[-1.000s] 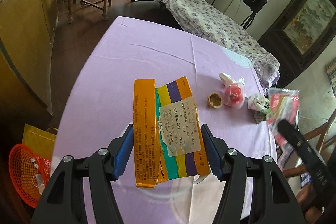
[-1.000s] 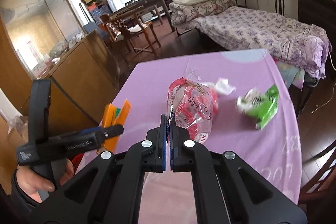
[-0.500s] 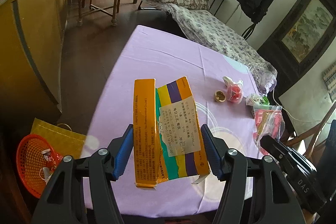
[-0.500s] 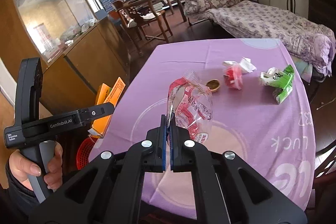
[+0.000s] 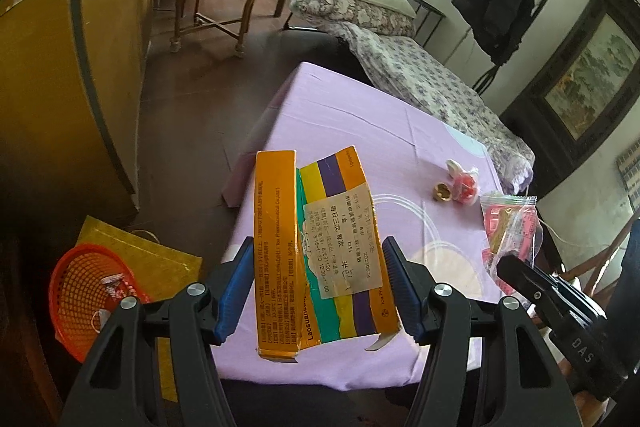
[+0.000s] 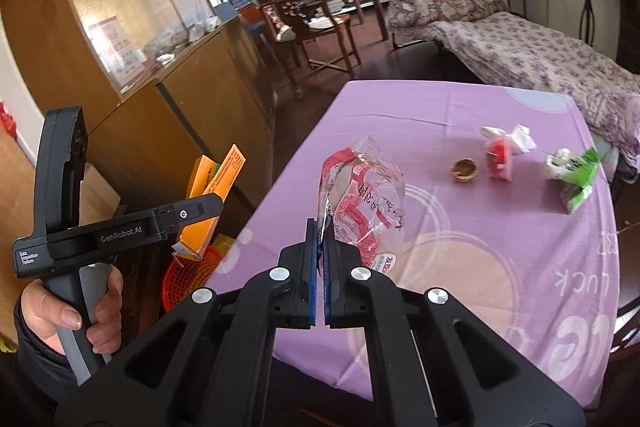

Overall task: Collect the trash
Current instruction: 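Carry box and pink packet to the red wastebasket and lower them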

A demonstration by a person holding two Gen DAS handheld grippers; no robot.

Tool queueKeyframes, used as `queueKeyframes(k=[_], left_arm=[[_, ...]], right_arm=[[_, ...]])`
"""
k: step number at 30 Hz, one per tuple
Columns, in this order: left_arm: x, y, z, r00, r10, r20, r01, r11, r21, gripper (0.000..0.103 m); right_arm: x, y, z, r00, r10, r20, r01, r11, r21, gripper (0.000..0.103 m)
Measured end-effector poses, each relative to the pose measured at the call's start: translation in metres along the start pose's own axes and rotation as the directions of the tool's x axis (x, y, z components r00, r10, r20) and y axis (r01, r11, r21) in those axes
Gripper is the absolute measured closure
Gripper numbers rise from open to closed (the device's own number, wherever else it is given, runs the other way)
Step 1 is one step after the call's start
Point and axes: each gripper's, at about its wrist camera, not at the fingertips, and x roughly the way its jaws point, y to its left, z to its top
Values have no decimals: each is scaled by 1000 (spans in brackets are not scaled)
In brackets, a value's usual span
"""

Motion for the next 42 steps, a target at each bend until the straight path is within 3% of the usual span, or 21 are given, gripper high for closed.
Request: queueKeyframes(k=[7,13,19,26,35,42], left_arm=[[-17,48,-8,999,48,15,-47,996,-71,40],[-34,106,-24,993,119,6,-117,981,-154,40],[-47,180,-46,978,205,-35,-207,940,-270,40],[-46,243,-63,962,257,-93,-273,891,-363,40],[-29,287,-81,949,274,-155,-314,846,-430,40],[-12,306,-95,939,276,-205,-341,820,-459,40]], right_arm=[[18,48,7,998,55,-43,-59,993,-99,100],[50,109,13,980,150,-131,-174,966,-192,100],[89,184,6,949,203,-239,-271,915,-299,100],[126,237,-9,916,205,-344,-330,875,-355,100],[168,275,-20,864,218,-453,-400,845,-356,100],[210,297,-37,819,178,-545,-413,843,-346,100]])
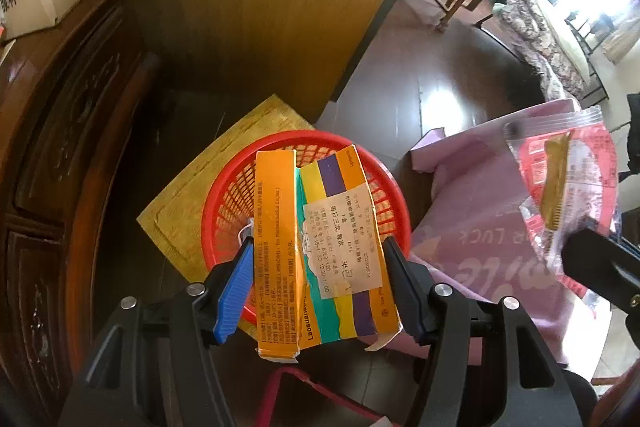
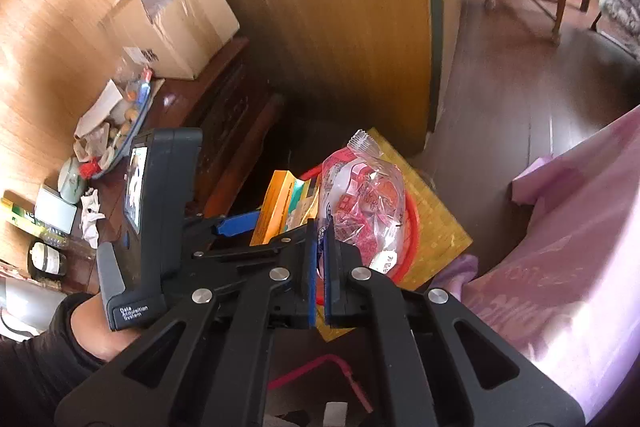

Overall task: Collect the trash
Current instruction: 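Carry box and pink packet to the red wastebasket and lower them, then open both grippers to drop the box and packet into the wastebasket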

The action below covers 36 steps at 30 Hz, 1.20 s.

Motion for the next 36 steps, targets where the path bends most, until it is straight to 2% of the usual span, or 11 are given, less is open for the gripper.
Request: queueKeyframes(k=[7,13,15,18,22,28,30,32,36], left_arm=[[22,11,-3,999,15,-42,-17,999,-29,40],[33,12,-6,997,28,-65,-30,999,-36,40],[34,11,-6,997,30,-65,-32,999,-36,39],[35,10,-7,997,34,-65,-37,999,-40,36],[39,10,-7,996,52,-78,-55,998,-41,33],[38,13,-6,993,72,-95,-77,996,-53,26],[35,11,-6,993,80,-89,-84,995,-46,25],[31,9,-5,993,81,-84,-85,995,-45,25],[22,1,-5,994,81,-72,-83,996,-34,25]], right_arm=[[38,-5,9,996,23,-87,-20,999,42,99],[56,-11,10,993,38,-115,-30,997,72,99],[59,-13,9,992,47,-118,-37,996,86,96],[64,-18,7,989,62,-130,-48,993,111,94],[66,-24,7,989,68,-132,-47,987,156,61],[53,-30,5,995,69,-70,-55,982,182,56],[47,-32,5,997,64,-48,-54,980,192,52],[40,-35,4,998,60,-20,-55,977,205,43],[21,-43,2,997,70,41,-77,968,238,39]])
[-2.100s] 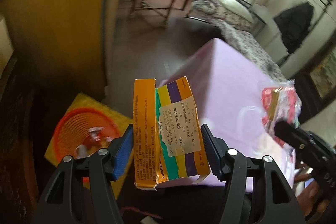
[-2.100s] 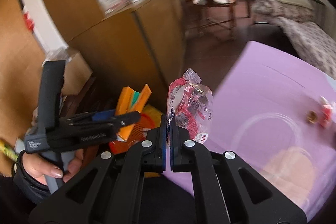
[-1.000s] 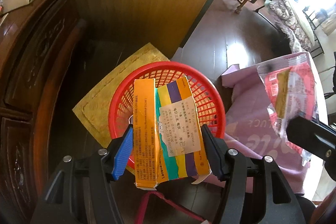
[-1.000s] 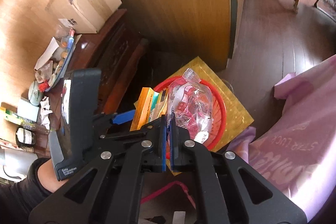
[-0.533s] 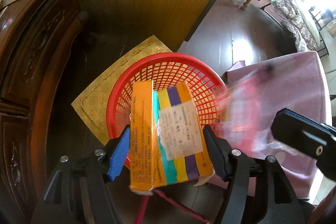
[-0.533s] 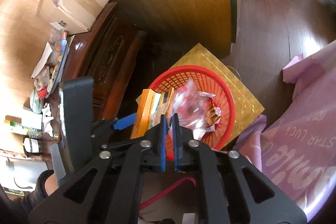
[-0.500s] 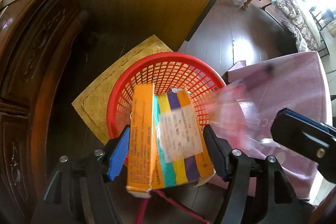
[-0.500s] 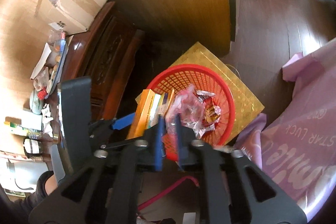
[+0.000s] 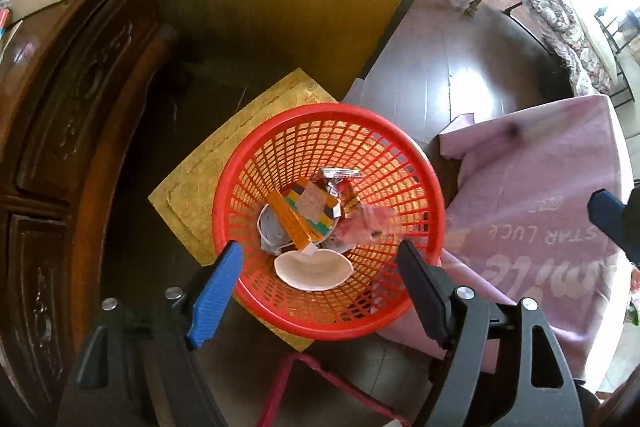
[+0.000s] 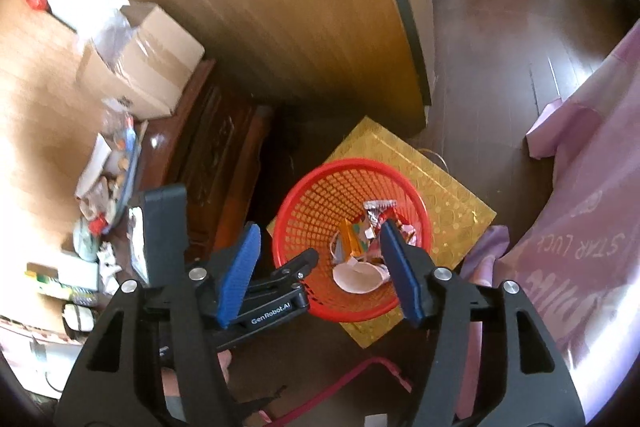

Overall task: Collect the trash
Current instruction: 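Open both grippers to drop the box and packet into the wastebasket, then move both tools back over the table toward the walnut shell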

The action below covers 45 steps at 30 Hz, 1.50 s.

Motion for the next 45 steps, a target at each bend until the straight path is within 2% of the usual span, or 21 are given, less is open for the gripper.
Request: queueKeyframes(k=[2,10,23,29,34,41,45], left_arm=[[-7,-6,-1,1000,-2,10,2,1000,11,25],[-42,-40,0,997,-28,72,23,997,71,24],[-91,-119,-9,986,-76,148,44,977,209,19],[-104,-163,-14,980,-98,171,47,958,282,18],[-104,-210,-24,979,-120,165,55,935,351,17],[-104,-278,-38,974,-165,158,80,895,439,15],[-100,-314,-44,972,-182,147,91,872,481,14]], right_arm=[[-15,-4,-1,999,6,33,-6,1000,19,34],[-85,-21,-7,990,-16,138,11,999,36,26],[-192,-65,-48,951,-86,297,73,996,53,21],[-240,-106,-76,909,-181,374,153,983,103,20],[-276,-150,-100,857,-281,433,220,958,186,19],[-313,-213,-127,803,-382,457,265,916,300,16],[-326,-245,-141,763,-449,466,295,882,367,14]])
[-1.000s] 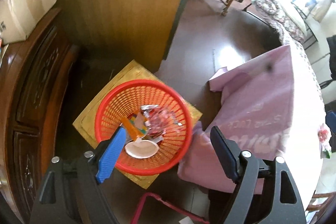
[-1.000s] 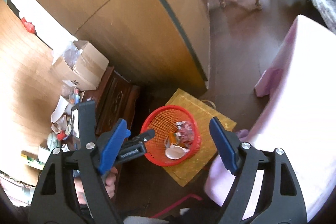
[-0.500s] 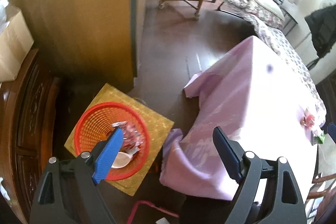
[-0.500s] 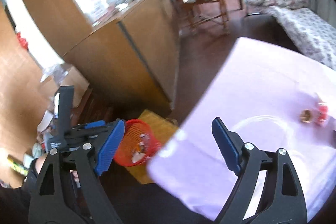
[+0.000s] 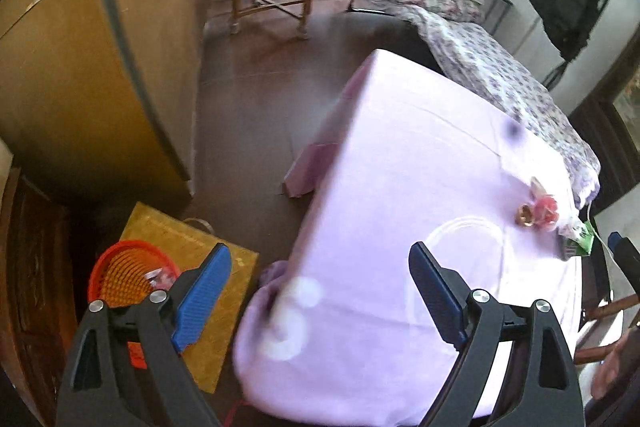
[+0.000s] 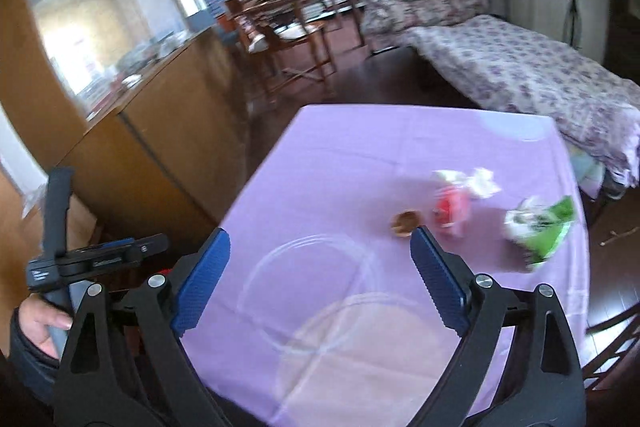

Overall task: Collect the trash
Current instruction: 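Move both tools back over the table toward the walnut shell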

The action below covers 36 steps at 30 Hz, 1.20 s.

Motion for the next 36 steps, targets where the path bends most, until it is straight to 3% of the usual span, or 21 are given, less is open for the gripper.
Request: queueKeyframes(k=[7,19,36], left_arm=[[23,-56,13,999,-28,-24,30,997,74,14],[53,-133,23,996,-71,-53,79,980,183,14],[80,-183,27,993,-79,-83,97,966,238,13]], right_arm=[[6,-48,-3,998,-60,32,57,994,94,11],[12,-72,-15,993,-116,-6,116,990,83,11],[5,-99,-15,985,-171,-17,172,977,127,11]])
